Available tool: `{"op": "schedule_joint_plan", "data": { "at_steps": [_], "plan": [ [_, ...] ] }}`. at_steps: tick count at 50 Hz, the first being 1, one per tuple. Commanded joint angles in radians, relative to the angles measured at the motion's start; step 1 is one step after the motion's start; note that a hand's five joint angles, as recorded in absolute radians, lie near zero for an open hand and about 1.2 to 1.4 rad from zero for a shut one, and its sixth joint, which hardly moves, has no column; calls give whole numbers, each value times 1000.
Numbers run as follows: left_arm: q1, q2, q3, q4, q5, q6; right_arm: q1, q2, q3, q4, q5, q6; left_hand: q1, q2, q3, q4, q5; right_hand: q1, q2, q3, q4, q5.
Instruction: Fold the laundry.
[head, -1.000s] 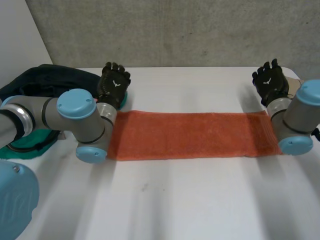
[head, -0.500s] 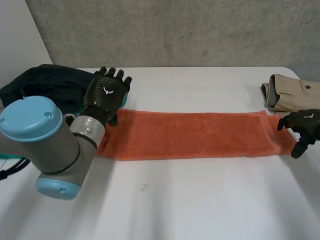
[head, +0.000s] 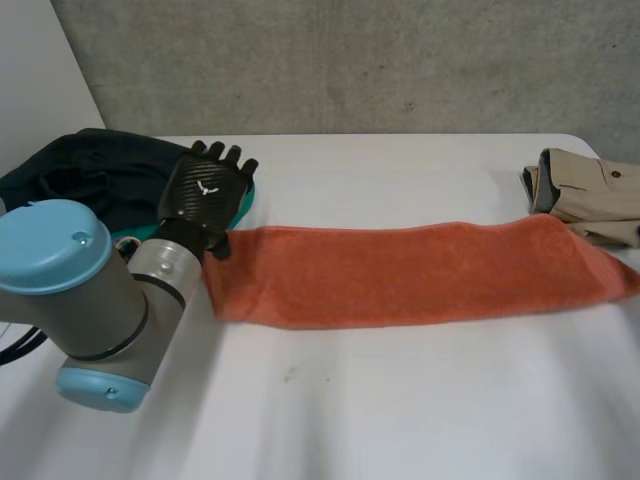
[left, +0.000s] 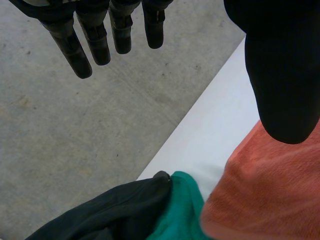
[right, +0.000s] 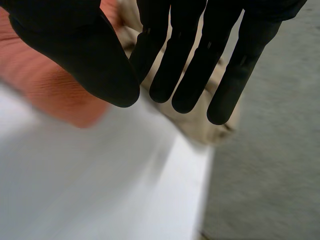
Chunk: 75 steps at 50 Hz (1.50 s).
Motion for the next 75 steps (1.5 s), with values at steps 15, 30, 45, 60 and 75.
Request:
{"op": "schedule_joint_plan", "data": {
  "at_steps": [15, 30, 45, 60, 75],
  "plan": [
    [26, 87, -77, 0, -1, -4, 278, -96, -37, -25, 92, -140, -3, -8, -13, -3, -24, -304, -350, -358, -368, -360],
    [15, 57, -194, -44, 2, -155, 157, -134, 121, 52, -55, 90, 432, 427, 422, 432, 411, -724, -770, -778, -788, -780],
    [44, -129, -152, -44, 5, -146, 117, -117, 160, 49, -85, 68, 450, 444, 440, 449, 428, -677, -723, -731, -741, -733],
    [98, -112, -123, 78, -64, -56, 108, -113, 172, 49, -102, 44, 1192, 1187, 1182, 1192, 1171, -677, -723, -731, -741, -733],
    [117, -51, -195, 91, -72, 127, 89, -15, 152, -26, -100, -104, -20, -26, -30, -20, -41, -642, -688, -696, -706, -698]
  ]
}}
